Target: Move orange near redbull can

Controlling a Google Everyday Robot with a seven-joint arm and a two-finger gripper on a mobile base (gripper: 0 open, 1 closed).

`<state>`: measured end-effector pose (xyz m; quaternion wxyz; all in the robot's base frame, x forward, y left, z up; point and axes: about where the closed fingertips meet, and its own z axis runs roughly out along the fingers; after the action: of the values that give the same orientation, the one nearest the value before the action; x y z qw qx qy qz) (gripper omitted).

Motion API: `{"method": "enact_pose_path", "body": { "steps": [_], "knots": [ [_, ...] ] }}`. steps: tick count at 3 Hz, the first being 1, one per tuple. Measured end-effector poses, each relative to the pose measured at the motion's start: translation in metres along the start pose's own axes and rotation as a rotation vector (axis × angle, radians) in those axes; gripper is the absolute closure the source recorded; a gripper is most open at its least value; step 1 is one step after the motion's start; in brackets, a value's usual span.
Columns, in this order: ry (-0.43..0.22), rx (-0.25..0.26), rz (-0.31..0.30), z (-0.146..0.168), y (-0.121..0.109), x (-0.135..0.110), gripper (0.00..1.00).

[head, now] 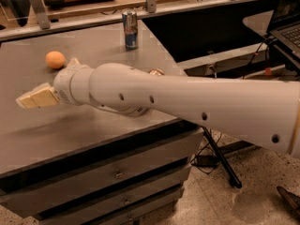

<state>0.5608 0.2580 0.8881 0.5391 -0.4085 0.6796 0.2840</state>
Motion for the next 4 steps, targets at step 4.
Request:
{"method": "enact_pose_path", "body": {
  "steps": [4],
  "knots": [
    [0.056, 0.218, 0.005, 0.091, -0.042, 0.011, 0.0]
  ]
}}
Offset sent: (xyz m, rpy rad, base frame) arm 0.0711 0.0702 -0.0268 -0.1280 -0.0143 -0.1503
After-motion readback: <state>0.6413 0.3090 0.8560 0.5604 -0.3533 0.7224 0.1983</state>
